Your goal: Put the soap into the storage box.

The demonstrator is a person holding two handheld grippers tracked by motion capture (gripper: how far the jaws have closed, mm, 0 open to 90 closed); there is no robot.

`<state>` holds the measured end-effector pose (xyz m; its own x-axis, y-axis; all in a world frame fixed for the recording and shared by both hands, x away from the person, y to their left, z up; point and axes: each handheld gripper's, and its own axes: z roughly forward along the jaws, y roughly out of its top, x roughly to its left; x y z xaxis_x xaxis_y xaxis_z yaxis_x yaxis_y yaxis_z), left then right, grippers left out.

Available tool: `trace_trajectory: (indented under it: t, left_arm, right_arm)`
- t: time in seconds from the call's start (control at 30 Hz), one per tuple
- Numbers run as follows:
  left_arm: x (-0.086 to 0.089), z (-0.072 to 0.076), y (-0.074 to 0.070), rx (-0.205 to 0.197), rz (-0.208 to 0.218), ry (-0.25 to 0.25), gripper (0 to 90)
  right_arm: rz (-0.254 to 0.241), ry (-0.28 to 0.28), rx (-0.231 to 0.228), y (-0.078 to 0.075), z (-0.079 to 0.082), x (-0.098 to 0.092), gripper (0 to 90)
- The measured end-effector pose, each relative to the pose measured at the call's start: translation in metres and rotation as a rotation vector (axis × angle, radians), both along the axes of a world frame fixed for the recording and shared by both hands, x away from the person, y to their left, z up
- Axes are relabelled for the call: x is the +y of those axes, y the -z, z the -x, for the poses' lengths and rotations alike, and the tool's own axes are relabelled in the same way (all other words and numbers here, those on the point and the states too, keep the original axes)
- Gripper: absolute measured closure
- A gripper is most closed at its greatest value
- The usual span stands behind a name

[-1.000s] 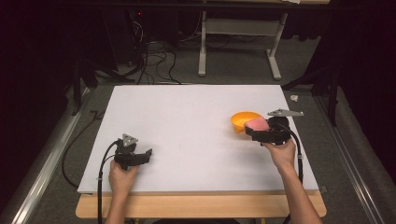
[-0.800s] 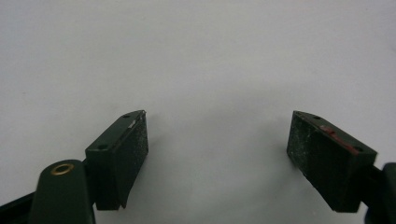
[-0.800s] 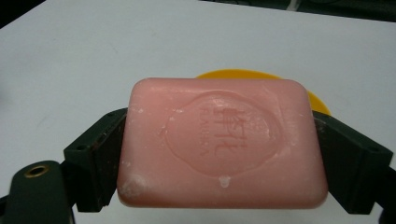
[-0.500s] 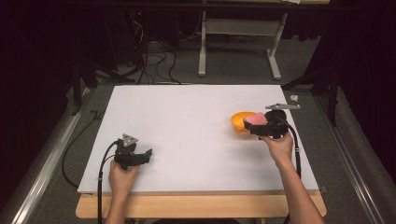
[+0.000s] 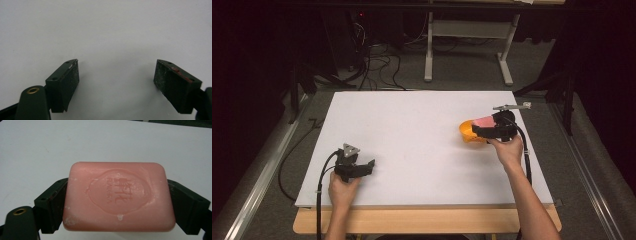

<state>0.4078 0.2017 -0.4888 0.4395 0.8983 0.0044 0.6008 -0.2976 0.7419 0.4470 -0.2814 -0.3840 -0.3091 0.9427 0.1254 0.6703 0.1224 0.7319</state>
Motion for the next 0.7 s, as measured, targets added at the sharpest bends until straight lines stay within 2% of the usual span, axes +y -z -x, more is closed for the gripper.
trace_trajectory:
  t: [0.33,0.43,0.6,0.7]
  left_arm:
    - [0.0,0.0,0.0,-0.002,-0.001,0.0,20.9]
    - [0.0,0.0,0.0,0.0,0.0,0.0,20.9]
    - [0.0,0.0,0.0,0.002,0.003,0.001,20.9]
    - [0.0,0.0,0.0,0.003,0.003,0.001,20.8]
  right_arm:
    - [-0.009,0.023,0.03,-0.002,-0.014,0.001,13.9]
    - [0.004,0.02,0.045,-0.001,-0.018,0.004,13.9]
    - [0.003,0.039,0.064,0.005,-0.025,0.006,13.8]
    - [-0.002,0.042,0.091,0.01,-0.029,0.006,13.8]
